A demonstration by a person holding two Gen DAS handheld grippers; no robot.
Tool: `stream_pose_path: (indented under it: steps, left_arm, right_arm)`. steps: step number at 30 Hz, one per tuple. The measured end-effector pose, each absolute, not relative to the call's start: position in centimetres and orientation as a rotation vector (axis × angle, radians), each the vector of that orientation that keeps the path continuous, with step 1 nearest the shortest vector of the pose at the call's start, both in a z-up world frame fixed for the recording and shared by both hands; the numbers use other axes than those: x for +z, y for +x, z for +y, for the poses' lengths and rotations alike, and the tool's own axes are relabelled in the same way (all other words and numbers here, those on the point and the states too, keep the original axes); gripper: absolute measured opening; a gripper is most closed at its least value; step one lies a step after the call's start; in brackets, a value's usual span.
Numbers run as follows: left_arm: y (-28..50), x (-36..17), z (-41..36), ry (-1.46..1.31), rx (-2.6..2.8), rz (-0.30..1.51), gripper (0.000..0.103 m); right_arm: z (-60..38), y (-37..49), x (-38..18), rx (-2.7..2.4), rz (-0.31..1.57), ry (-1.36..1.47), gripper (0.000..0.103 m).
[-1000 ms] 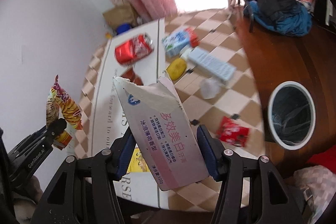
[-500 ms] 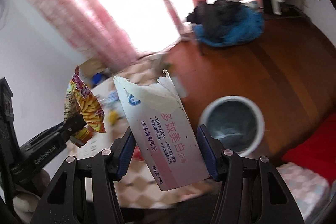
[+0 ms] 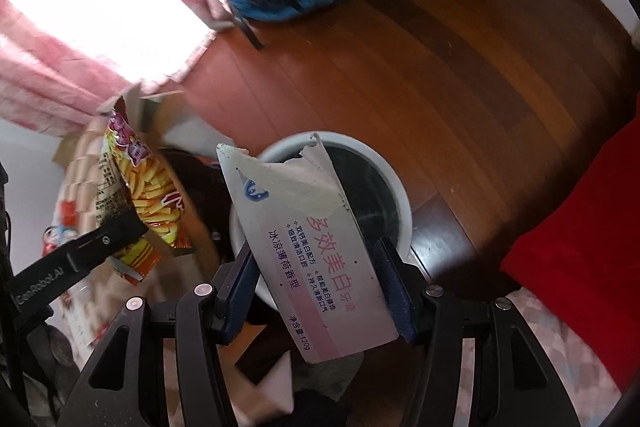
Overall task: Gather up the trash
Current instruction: 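Carry both items over the white bin and open both grippers to drop them, then move both tools back toward the table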
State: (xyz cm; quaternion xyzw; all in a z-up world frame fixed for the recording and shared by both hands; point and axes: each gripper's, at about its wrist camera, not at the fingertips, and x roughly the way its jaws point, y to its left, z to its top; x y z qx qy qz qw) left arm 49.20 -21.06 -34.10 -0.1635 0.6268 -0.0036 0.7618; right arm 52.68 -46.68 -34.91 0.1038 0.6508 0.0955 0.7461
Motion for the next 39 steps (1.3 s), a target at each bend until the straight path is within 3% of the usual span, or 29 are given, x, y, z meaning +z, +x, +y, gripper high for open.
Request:
stream_pose_path:
  steps: [8, 9, 13, 16, 18, 22, 25, 39]
  left_arm:
    - [49.9, -37.6, -22.2, -0.319, 0.001, 1.447, 0.026]
    - [49.7, -37.8, -22.3, -0.317, 0.003, 1.455, 0.032]
    - [48.9, -37.0, -22.5, -0.295, 0.017, 1.444, 0.078]
    - [48.2, -36.9, -22.3, -0.279, 0.03, 1.44, 0.085]
    - [47.7, -36.6, -22.2, -0.261, 0.045, 1.433, 0.097]
    - [46.9, -35.8, -22.0, -0.227, 0.068, 1.415, 0.099]
    - [46.3, -35.1, -22.0, -0.201, 0.079, 1.404, 0.099]
    - [42.5, -27.4, -21.3, -0.19, 0.079, 1.282, 0.1]
  right_arm:
    - [-47.2, 54.7, -42.7, 0.16, 1.527, 0.284, 0.059]
    - [-47.3, 55.1, -43.3, 0.158, 1.531, 0.29, 0.06]
    - [-47.2, 55.7, -44.9, 0.152, 1.544, 0.308, 0.061]
    - [-47.6, 55.4, -44.8, 0.151, 1.538, 0.288, 0.074]
    - [-47.5, 55.2, -44.4, 0.15, 1.531, 0.285, 0.074]
    - [-47.4, 54.7, -42.7, 0.139, 1.507, 0.229, 0.085]
    - [-47.3, 54.1, -41.4, 0.119, 1.49, 0.172, 0.103]
    - [-47.3, 50.3, -33.6, 0.05, 1.409, 0.045, 0.103]
